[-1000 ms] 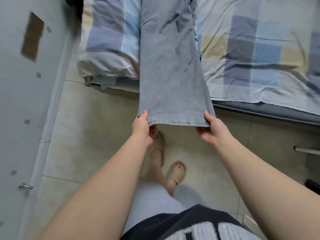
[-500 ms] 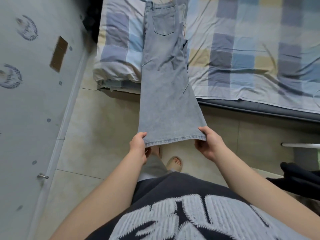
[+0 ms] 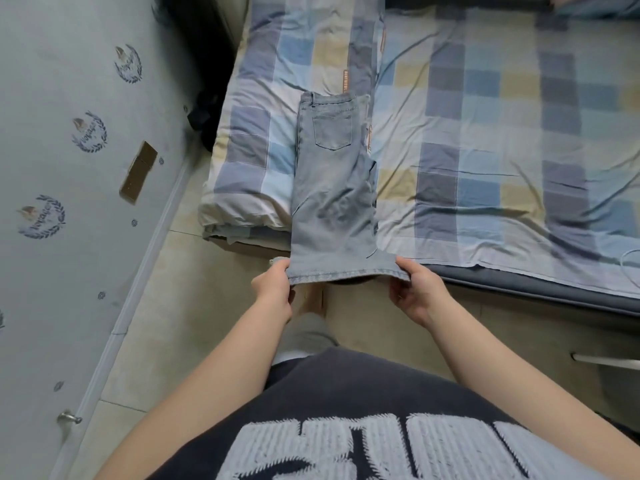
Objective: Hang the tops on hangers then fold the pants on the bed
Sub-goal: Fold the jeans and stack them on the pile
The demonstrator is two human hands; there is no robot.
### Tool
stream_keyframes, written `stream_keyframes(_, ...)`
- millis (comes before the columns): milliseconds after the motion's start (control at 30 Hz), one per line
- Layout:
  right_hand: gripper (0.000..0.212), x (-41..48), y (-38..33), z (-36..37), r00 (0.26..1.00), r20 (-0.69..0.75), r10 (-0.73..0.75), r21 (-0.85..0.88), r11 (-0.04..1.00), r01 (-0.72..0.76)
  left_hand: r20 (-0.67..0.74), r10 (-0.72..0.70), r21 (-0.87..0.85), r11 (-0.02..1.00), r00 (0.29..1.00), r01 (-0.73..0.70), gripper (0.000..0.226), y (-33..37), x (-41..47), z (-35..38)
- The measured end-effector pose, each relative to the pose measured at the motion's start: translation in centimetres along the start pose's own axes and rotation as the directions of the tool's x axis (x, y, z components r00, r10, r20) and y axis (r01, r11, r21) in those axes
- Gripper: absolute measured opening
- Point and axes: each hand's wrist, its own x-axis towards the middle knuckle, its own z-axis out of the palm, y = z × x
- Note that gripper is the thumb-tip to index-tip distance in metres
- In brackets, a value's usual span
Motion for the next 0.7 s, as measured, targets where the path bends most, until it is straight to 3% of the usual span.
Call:
stream_keyframes(433,0.008,10.8,-19.4,16.6,0.985,-0.145,-0.089,0.028,0.995,0.094,0.144,-0.076,-0.022,0.997,0.987,0.08,0.033,21.3,11.2,14.4)
stream_keyframes(700,0.013,21.9,-30.1,24.0,0.975,-0.147,-0.167,-0.158,0.977,0.143,0.147,0.014,0.081,0.996,0.989,-0.026,0.025,31.2,20.9,24.9)
